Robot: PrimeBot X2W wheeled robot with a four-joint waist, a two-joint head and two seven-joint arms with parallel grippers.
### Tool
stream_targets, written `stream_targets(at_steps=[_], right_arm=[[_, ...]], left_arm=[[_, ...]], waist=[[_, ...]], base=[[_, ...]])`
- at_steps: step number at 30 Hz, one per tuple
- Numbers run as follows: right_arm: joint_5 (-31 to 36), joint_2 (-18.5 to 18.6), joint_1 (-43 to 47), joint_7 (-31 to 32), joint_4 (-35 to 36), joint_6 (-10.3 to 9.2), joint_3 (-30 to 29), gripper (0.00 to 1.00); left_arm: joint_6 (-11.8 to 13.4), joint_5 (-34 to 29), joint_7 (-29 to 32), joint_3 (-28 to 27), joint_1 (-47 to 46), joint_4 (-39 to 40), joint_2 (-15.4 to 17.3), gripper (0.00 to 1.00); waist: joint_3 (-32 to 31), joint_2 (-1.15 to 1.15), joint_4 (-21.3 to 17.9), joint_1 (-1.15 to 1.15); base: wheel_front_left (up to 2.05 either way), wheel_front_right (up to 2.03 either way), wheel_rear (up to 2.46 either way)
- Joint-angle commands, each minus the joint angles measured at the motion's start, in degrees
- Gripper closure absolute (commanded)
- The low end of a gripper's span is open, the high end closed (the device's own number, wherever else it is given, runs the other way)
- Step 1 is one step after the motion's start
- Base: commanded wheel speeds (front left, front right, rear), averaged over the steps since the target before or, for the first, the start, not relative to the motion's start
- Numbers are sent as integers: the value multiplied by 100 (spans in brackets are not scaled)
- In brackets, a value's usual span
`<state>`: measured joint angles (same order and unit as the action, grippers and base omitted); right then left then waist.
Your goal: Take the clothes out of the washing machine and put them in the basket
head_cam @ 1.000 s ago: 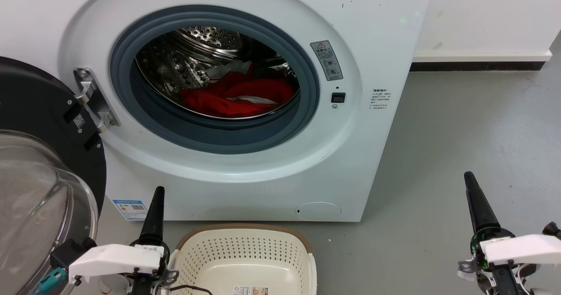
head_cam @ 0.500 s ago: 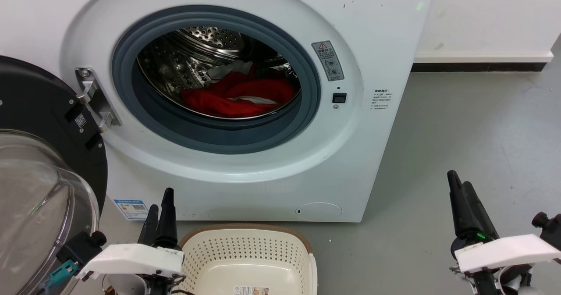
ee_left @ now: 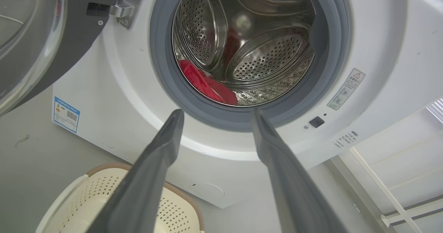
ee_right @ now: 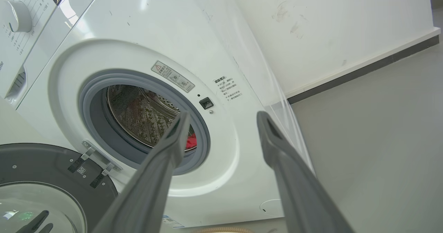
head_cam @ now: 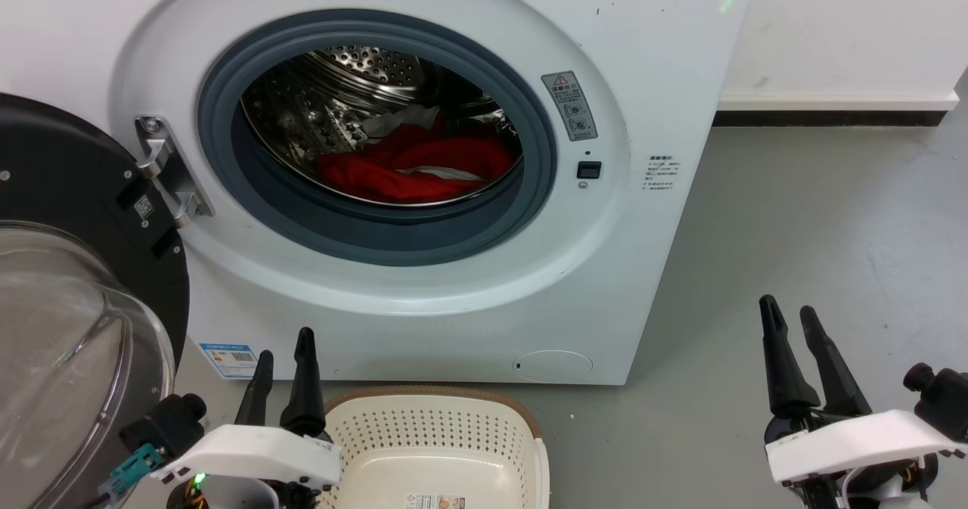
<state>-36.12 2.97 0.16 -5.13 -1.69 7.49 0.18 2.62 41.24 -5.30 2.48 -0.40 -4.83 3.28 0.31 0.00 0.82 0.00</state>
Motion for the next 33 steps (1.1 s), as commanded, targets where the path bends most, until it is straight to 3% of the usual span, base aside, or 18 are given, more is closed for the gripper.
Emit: stream_targets(at_steps=[1,33], right_arm=[[198,-7,11,-72,136,0,22,0],[2076,-12,326,-560,564,0,156,0]], left_arm=[[53,-194,-62,47,-12,123,53,0],[285,-2139,-547,379,218,394,82,0]], waist=[[0,0,1,0],[27,0,72,0]], base=[[0,0,0],[0,0,0]])
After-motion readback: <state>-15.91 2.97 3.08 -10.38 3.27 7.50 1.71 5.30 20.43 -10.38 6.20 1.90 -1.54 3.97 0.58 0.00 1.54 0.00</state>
